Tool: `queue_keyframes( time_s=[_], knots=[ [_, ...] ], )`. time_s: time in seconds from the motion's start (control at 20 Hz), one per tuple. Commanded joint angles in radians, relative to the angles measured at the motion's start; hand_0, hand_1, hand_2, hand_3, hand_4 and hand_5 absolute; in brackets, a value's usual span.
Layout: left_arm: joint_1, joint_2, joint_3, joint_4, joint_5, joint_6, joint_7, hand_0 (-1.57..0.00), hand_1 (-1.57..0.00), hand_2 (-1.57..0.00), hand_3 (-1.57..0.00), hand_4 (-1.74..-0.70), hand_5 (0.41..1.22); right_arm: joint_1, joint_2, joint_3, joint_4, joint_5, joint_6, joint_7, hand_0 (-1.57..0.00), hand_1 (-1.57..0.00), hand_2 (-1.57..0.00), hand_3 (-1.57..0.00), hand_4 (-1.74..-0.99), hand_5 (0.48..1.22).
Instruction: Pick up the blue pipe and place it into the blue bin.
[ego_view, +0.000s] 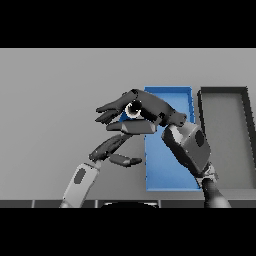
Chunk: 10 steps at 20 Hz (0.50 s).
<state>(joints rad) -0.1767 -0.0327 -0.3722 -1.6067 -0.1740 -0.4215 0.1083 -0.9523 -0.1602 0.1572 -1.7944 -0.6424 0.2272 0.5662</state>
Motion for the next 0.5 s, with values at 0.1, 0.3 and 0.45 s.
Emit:
queue_keyframes(
  time_s=[0.1, 0.3, 0.45],
  knots=[
    [0.009, 0.007, -0.002, -0.017, 0.001, -0.003, 0.022, 0.00, 0.00, 0.00, 0.00, -0.90, 0.430, -0.097, -0.074, -0.089, 0.067, 0.059, -0.072, -0.007, -1.57, -1.57, -1.57, -1.57, -1.741, 1.221],
    [0.004, 0.011, -0.001, 0.000, -0.013, 0.000, 0.015, 0.00, 0.00, 0.00, 0.00, -0.89, 0.415, -0.116, -0.137, -0.171, 0.209, 0.127, -0.063, -0.018, -1.57, -1.57, -1.57, -1.57, -1.741, 1.221],
    [-0.002, 0.022, -0.001, -0.007, -0.021, 0.002, -0.007, 0.00, 0.00, 0.00, 0.00, -0.88, 0.412, -0.076, -0.199, -0.224, 0.271, 0.178, -0.027, -0.021, -1.57, -1.57, -1.57, -1.57, -1.741, 1.221]
  ],
)
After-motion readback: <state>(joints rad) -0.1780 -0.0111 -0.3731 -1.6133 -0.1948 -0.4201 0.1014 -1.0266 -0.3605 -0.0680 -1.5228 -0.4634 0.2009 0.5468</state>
